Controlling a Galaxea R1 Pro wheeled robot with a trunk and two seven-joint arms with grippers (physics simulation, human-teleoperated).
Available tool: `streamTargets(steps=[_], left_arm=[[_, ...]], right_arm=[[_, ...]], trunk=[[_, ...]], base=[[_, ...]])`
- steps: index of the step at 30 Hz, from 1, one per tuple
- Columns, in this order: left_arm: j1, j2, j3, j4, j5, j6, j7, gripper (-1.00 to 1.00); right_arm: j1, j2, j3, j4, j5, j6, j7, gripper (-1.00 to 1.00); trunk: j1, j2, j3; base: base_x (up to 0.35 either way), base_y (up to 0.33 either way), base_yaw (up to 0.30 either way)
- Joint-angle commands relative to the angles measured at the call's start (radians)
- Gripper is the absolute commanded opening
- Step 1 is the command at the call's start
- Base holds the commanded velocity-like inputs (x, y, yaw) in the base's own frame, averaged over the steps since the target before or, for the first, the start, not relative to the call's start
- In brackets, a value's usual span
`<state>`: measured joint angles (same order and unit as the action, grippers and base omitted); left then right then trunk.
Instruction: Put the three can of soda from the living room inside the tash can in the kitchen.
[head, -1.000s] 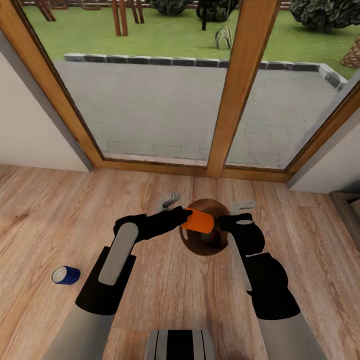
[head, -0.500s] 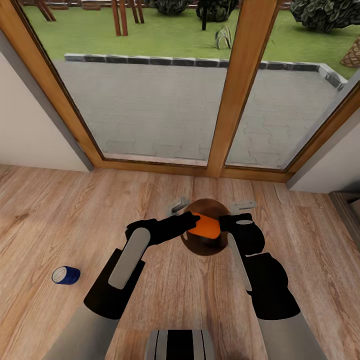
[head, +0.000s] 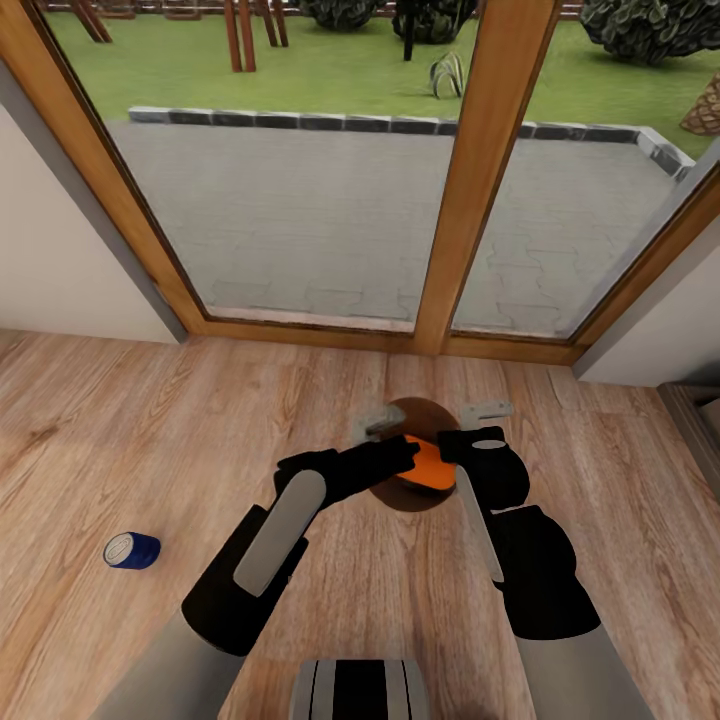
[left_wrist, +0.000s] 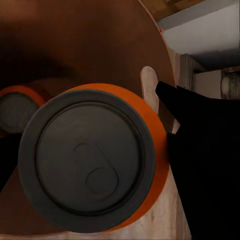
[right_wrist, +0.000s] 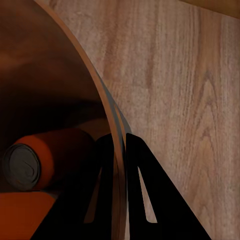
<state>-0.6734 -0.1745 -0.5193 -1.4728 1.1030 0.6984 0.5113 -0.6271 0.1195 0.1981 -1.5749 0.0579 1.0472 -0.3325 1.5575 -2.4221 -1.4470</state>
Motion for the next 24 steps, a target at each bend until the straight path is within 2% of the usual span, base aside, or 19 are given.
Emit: streamTargets(steps=[1,3,12,17,24], left_arm=[[0.000,0.000,-0.007,0.000,0.003,-0.011,0.016,-1.00],[0.000,0.000,-0.013,0.000,0.007,-0.020,0.035,-1.00],[0.000,0.000,-0.016,0.000,0.011,-0.026,0.044,-1.00],[0.000,0.000,-0.076,0.008,0.008,-0.038,0.045,-1.00],[0.000,0.000,-0.095,0.034,0.002,-0.065,0.046,-1.00]], right_arm=[[0.000,0.000,0.000,0.000,0.005,0.000,0.004,-1.00],[0.000,0.000,0.000,0.000,0.005,0.000,0.003,-1.00],[0.000,0.000,0.000,0.000,0.005,0.000,0.004,-1.00],[0.000,0.000,0.000,0.000,0.005,0.000,0.004,-1.00],[0.000,0.000,0.000,0.000,0.005,0.000,0.004,-1.00]], trunk=[[0.000,0.000,0.000],[0.000,0.000,0.000],[0.000,0.000,0.000],[0.000,0.000,0.000],[0.000,0.000,0.000]], base=[[0.000,0.000,0.000],[0.000,0.000,0.000],[0.000,0.000,0.000],[0.000,0.000,0.000],[0.000,0.000,0.000]])
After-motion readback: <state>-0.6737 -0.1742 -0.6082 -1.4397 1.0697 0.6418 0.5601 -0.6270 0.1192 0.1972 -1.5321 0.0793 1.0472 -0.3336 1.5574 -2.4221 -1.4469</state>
